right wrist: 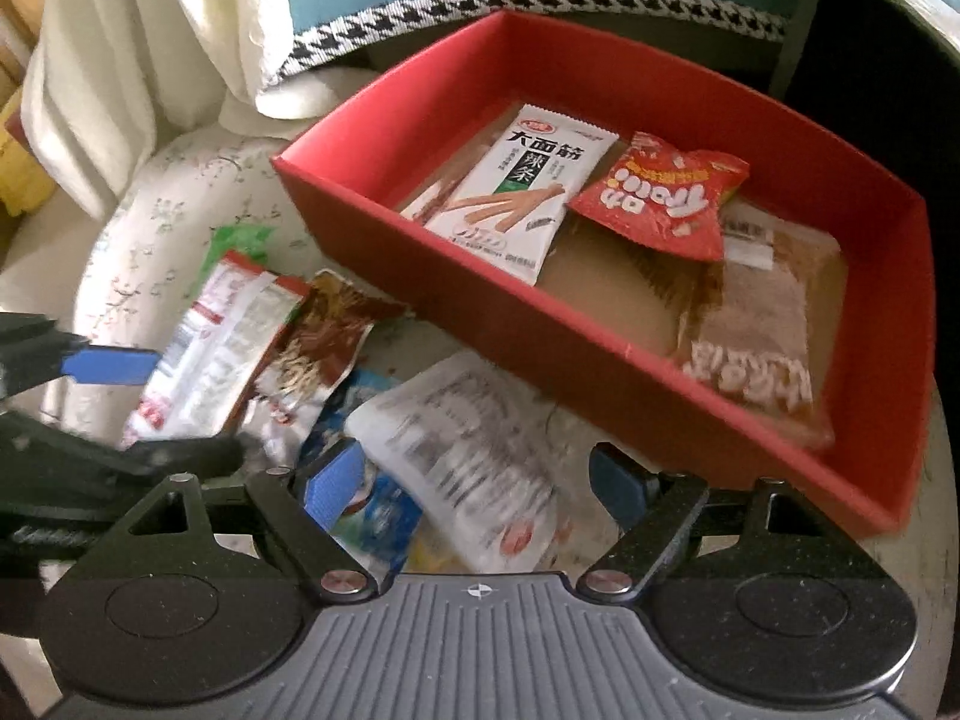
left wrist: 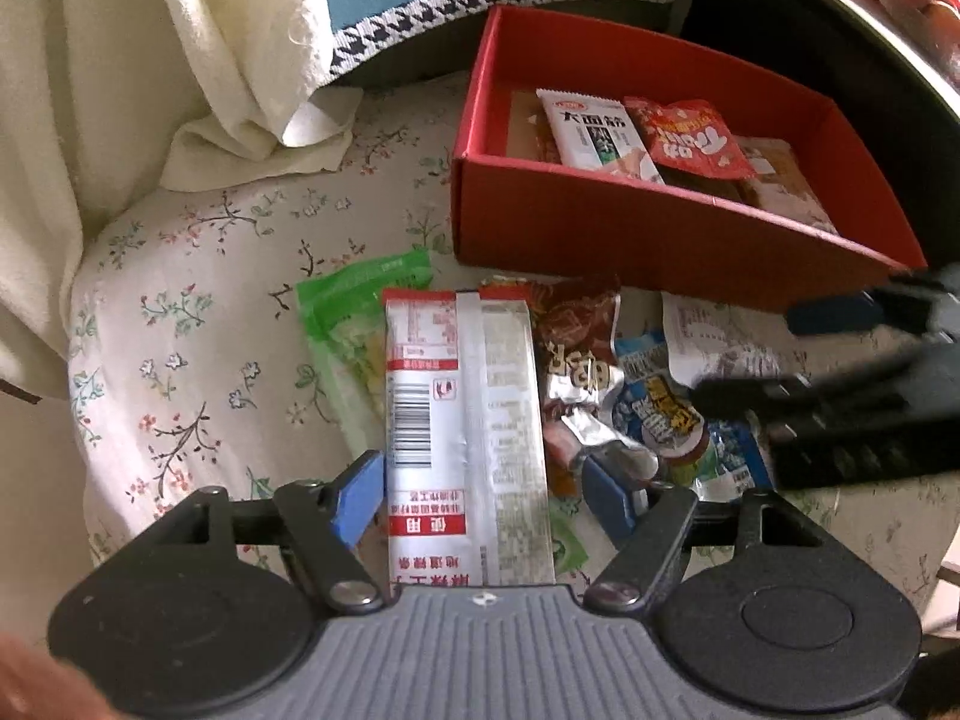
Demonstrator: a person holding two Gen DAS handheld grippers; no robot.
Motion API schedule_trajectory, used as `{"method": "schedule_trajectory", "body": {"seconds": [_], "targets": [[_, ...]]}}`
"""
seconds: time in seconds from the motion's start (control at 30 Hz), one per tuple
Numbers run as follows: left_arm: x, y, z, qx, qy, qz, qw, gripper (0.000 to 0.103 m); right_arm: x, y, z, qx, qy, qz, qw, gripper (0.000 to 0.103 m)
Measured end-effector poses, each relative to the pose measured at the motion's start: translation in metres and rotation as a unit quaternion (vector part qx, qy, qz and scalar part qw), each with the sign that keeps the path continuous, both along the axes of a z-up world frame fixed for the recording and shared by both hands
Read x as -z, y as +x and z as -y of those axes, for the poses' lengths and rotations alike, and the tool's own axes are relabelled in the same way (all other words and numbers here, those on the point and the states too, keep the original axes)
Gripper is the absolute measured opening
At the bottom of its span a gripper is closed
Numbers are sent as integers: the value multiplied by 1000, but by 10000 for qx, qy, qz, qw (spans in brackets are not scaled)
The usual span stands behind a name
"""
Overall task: Organize snacks
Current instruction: 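Grasp the white-red long pack with the left tool while the right tool grasps the clear white packet, then lift both held packs and carry them over the red box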
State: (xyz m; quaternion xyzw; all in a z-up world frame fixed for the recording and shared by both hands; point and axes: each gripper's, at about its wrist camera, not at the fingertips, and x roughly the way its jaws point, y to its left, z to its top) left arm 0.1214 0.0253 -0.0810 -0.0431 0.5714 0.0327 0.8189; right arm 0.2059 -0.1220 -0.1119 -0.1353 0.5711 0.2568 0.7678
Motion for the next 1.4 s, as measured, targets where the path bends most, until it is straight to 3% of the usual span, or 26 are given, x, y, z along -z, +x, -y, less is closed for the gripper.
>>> {"method": "schedule_trajectory", "body": {"seconds": [0.17, 0.5, 0.63, 0.77, 0.9, 1.03, 1.17, 1.27, 1.3, 1.4], "targets": [[5, 1, 1, 88, 19, -65, 9999, 66, 10, 2, 0, 58, 151, -228, 9996, 87], [5, -2, -1, 231, 78, -94, 9997, 66, 1, -45, 12, 39, 154, -687, 9975, 70], [4, -7, 0, 271, 63, -67, 9996, 66, -6, -55, 25, 259, 186, -565, 9979, 74], [3, -2, -3, 87, 24, -7, 10000, 67, -11, -40, 27, 527, 183, -298, 9980, 82], [7, 5, 2, 117, -8, -7, 9999, 74, -4, -22, 12, 532, 297, -261, 9978, 81], [11, 7, 1, 119, -26, -18, 9999, 73, 9, -12, 10, 760, 472, -455, 9950, 79], [14, 5, 1, 166, 61, -54, 9998, 58, 8, -18, 11, 677, 448, -422, 9958, 76], [10, 5, 3, 217, 79, -39, 9997, 50, 3, -24, 12, 630, 431, -377, 9964, 65], [9, 4, 3, 214, 62, -30, 9997, 50, 1, -24, 14, 662, 423, -345, 9963, 56], [6, 3, 2, 205, 38, -3, 9998, 48, -5, -25, 20, 671, 488, -385, 9958, 50]]}}
